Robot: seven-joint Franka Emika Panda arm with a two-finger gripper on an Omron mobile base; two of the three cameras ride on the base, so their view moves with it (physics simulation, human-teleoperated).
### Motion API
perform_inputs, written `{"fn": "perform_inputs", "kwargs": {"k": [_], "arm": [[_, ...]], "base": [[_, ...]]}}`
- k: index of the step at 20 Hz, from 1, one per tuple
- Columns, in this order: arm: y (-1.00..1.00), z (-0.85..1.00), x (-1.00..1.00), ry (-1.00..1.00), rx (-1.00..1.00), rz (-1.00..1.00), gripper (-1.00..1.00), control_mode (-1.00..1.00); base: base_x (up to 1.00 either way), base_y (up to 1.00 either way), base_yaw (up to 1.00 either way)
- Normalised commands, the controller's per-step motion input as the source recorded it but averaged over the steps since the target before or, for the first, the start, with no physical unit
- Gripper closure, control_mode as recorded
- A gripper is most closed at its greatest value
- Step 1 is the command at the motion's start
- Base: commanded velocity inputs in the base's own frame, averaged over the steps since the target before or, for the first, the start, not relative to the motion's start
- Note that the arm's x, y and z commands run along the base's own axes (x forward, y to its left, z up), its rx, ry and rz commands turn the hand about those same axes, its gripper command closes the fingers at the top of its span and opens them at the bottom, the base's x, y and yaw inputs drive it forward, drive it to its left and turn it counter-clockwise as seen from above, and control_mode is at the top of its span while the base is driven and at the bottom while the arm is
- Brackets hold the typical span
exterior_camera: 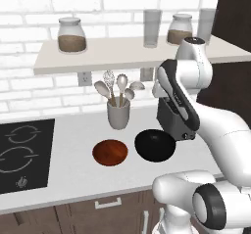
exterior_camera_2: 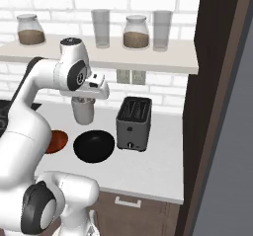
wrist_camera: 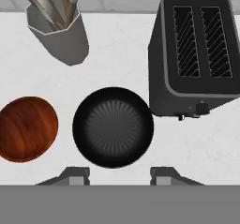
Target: Pick up the bowls on the counter and stack them on top of one another in the open cabinet. Place the smaller bowl on top of the larger bowl.
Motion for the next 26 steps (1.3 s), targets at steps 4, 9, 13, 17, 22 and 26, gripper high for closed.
{"fn": "perform_inputs", "kwargs": {"k": [4,9,13,17,22,26], "arm": [[0.01,-0.43,-0.19,0.07,-0.05,0.0,-1.0,-1.0],[0.96,-1.0,-0.62,0.14,-0.08,-0.11,-1.0,-1.0],[1.0,-1.0,-0.24,0.09,0.0,-0.1,-1.0,-1.0],[1.0,-0.86,0.17,0.06,0.0,-0.07,-1.0,-1.0],[1.0,-0.8,0.69,0.07,-0.06,-0.1,-1.0,-1.0],[1.0,-0.14,0.77,0.0,-0.04,-0.03,-1.0,-1.0]], "base": [[0.0,0.0,0.0],[0.0,0.0,0.0],[0.0,0.0,0.0],[0.0,0.0,0.0],[0.0,0.0,0.0],[0.0,0.0,0.0]]}}
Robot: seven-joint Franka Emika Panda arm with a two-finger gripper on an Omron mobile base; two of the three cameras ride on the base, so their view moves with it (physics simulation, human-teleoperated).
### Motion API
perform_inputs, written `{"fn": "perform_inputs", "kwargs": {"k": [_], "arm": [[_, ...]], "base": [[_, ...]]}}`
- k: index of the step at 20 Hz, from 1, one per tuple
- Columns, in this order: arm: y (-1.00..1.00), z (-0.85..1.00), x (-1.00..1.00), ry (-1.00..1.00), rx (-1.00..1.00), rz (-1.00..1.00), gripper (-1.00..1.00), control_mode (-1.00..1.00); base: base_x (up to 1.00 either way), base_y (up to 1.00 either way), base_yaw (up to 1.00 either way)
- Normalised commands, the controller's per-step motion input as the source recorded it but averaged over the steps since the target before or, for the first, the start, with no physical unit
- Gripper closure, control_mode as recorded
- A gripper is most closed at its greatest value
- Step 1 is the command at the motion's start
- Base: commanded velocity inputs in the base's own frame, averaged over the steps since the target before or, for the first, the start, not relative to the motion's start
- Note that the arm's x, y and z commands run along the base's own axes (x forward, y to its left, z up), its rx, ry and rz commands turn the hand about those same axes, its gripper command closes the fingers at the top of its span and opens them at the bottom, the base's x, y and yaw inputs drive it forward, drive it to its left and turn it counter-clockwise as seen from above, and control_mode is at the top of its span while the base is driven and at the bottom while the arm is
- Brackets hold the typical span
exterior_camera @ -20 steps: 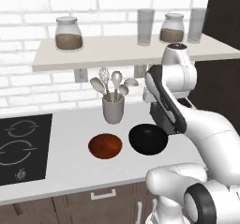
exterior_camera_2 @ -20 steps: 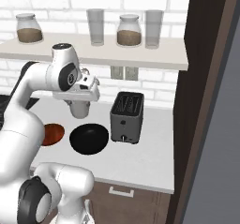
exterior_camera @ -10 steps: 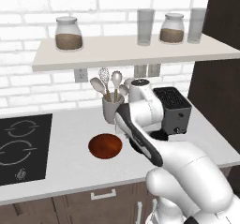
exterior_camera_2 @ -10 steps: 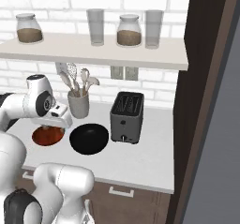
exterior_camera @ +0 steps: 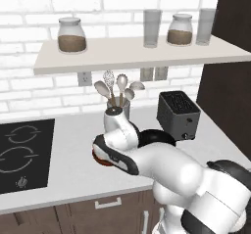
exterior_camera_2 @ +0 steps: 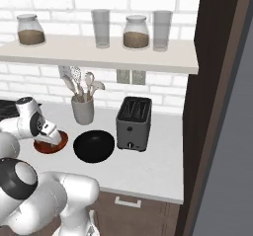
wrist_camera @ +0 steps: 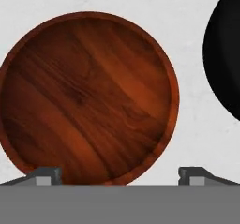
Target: Pick up the bowls on the counter and stack them on top of one another in the open cabinet. Place the smaller bowl on top of the larger bowl.
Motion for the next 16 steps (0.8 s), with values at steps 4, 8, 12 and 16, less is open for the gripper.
{"fn": "perform_inputs", "kwargs": {"k": [4,8,12,16], "arm": [[1.0,0.0,0.49,0.0,-0.14,0.0,-1.0,-1.0],[0.95,-0.1,0.44,0.07,-0.21,0.0,-1.0,-1.0],[0.35,-0.31,0.48,0.12,-0.15,0.01,-1.0,-1.0],[-0.01,-0.43,0.19,0.04,-0.1,0.04,-1.0,-1.0]], "base": [[0.0,0.0,0.0],[0.0,0.0,0.0],[0.0,0.0,0.0],[0.0,0.0,0.0]]}}
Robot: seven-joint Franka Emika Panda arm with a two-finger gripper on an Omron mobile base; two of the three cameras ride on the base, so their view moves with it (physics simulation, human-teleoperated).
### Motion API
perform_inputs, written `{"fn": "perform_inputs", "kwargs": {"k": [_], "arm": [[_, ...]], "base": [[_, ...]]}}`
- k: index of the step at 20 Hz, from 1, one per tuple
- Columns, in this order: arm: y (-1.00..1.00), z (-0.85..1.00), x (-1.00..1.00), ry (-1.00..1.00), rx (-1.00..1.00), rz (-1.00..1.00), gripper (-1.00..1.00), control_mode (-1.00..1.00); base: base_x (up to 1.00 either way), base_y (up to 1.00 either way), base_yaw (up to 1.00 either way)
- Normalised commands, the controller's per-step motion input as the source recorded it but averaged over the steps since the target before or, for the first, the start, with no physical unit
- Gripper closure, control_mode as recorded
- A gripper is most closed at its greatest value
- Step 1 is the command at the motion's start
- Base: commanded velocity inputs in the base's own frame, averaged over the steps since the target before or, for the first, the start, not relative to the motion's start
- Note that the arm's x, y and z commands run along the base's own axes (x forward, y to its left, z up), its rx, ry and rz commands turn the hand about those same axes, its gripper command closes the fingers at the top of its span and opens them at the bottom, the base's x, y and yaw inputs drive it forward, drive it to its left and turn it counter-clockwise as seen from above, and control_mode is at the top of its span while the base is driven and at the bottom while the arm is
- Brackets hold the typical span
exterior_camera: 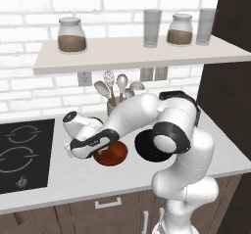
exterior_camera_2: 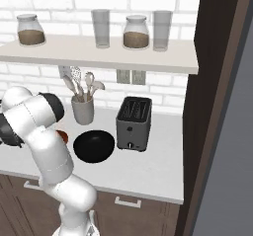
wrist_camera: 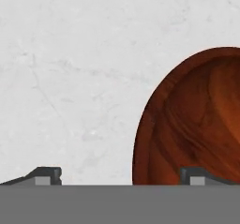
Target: Pick up the bowls on the counter and stack them on top of one another in the open cabinet. Place the smaller bowl on top of the larger bowl.
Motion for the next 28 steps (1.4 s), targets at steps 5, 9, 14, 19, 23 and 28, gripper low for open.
{"fn": "perform_inputs", "kwargs": {"k": [5,9,14,19,23,28], "arm": [[-0.05,-0.52,-0.01,0.04,-0.07,0.01,-1.0,-1.0],[-0.35,-0.35,-0.08,0.0,0.0,0.0,-1.0,-1.0],[-0.4,-0.2,0.0,0.01,0.0,0.0,1.0,-1.0],[-0.8,-0.03,-0.01,0.02,0.03,0.0,1.0,-1.0],[-0.85,0.17,-0.23,0.0,0.09,0.0,1.0,-1.0],[-0.39,0.78,-0.55,0.0,0.04,0.0,1.0,-1.0]], "base": [[0.0,0.0,0.0],[0.0,0.0,0.0],[0.0,0.0,0.0],[0.0,0.0,0.0],[0.0,0.0,0.0],[0.0,0.0,0.0]]}}
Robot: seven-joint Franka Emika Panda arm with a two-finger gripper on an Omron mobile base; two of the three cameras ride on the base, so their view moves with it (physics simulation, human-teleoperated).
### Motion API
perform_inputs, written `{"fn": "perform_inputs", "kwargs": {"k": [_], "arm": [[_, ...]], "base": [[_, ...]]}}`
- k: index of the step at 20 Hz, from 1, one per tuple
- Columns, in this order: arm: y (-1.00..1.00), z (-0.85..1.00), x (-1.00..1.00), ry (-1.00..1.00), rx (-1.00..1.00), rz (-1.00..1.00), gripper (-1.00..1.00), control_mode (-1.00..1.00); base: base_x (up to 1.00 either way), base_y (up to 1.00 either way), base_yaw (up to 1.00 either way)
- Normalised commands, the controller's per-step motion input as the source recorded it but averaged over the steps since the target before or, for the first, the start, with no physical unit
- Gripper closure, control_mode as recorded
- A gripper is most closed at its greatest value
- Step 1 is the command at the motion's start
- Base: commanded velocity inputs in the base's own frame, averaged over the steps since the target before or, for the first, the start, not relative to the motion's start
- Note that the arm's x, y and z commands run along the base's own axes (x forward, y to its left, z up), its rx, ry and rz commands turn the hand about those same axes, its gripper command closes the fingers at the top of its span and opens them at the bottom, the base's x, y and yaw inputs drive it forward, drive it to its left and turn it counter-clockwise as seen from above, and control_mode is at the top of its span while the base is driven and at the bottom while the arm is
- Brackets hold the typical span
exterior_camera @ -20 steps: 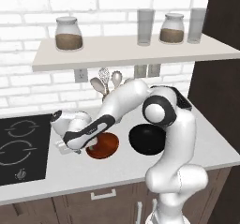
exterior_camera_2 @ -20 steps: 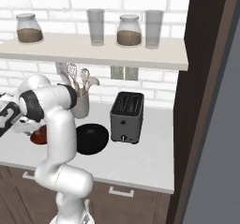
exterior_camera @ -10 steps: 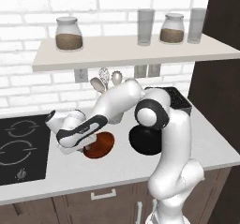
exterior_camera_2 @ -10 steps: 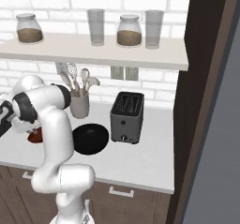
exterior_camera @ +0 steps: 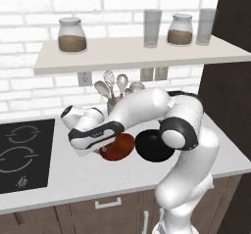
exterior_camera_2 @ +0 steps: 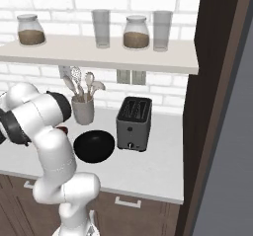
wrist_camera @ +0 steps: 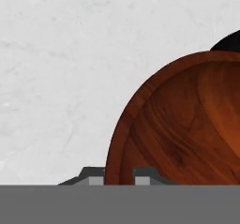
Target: Pick up the bowls on the counter and stack them on top of one another in the open cabinet. Place the smaller bowl on top of the larger bowl.
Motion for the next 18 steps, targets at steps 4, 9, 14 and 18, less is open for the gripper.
{"fn": "perform_inputs", "kwargs": {"k": [4,9,14,18], "arm": [[-0.04,1.0,-0.92,0.0,0.0,0.0,1.0,-1.0],[-0.55,1.0,-0.87,0.01,0.0,0.04,1.0,-1.0],[-1.0,0.9,-0.11,0.01,0.0,0.09,1.0,-1.0],[-1.0,-0.01,0.3,0.04,0.09,0.17,1.0,-1.0]], "base": [[0.0,0.0,0.0],[0.0,0.0,0.0],[0.0,0.0,0.0],[0.0,0.0,0.0]]}}
